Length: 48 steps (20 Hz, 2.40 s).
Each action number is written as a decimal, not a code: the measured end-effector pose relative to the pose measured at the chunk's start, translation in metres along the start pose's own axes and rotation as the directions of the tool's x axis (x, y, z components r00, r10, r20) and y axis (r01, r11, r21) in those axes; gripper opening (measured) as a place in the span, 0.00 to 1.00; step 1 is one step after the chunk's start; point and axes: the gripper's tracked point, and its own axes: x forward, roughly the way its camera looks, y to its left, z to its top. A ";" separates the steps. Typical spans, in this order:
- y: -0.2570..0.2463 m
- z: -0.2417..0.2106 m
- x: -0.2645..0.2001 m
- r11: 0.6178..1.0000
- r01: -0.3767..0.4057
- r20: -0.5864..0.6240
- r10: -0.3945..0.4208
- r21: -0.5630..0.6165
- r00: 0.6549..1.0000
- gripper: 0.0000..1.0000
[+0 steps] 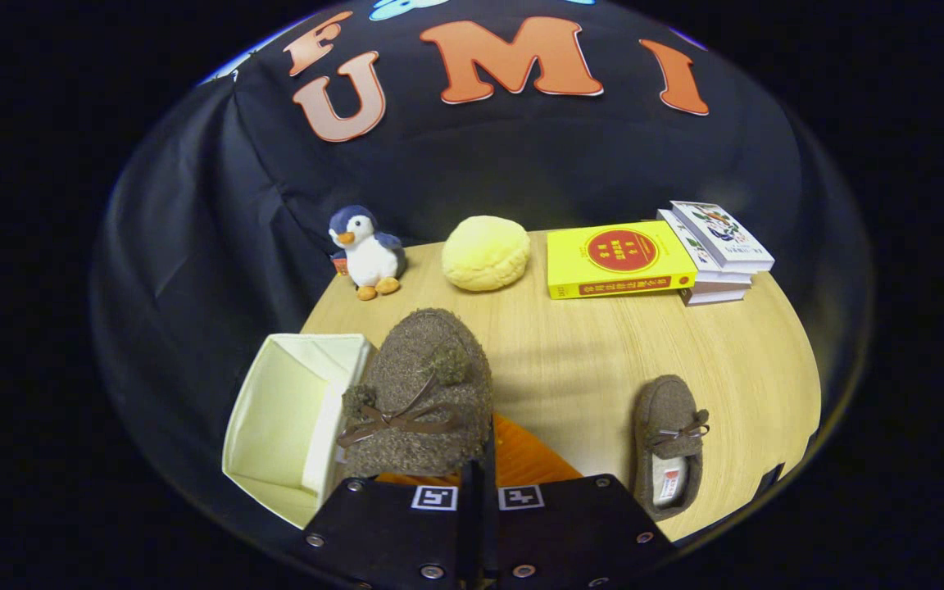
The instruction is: Open the storage box then place both shoes into the box .Put the left shoe in first, then the right shoe, with the right side of both shoes facing outward in a uniform manner.
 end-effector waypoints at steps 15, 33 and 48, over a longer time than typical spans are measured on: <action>0.168 -0.039 0.063 0.993 -0.049 -0.123 0.035 -0.111 0.992 0.04; 0.206 -0.120 0.105 0.998 -0.043 -0.434 0.059 0.047 0.899 0.19; 0.087 -0.005 -0.008 0.963 -0.255 -0.062 0.261 0.087 0.963 0.71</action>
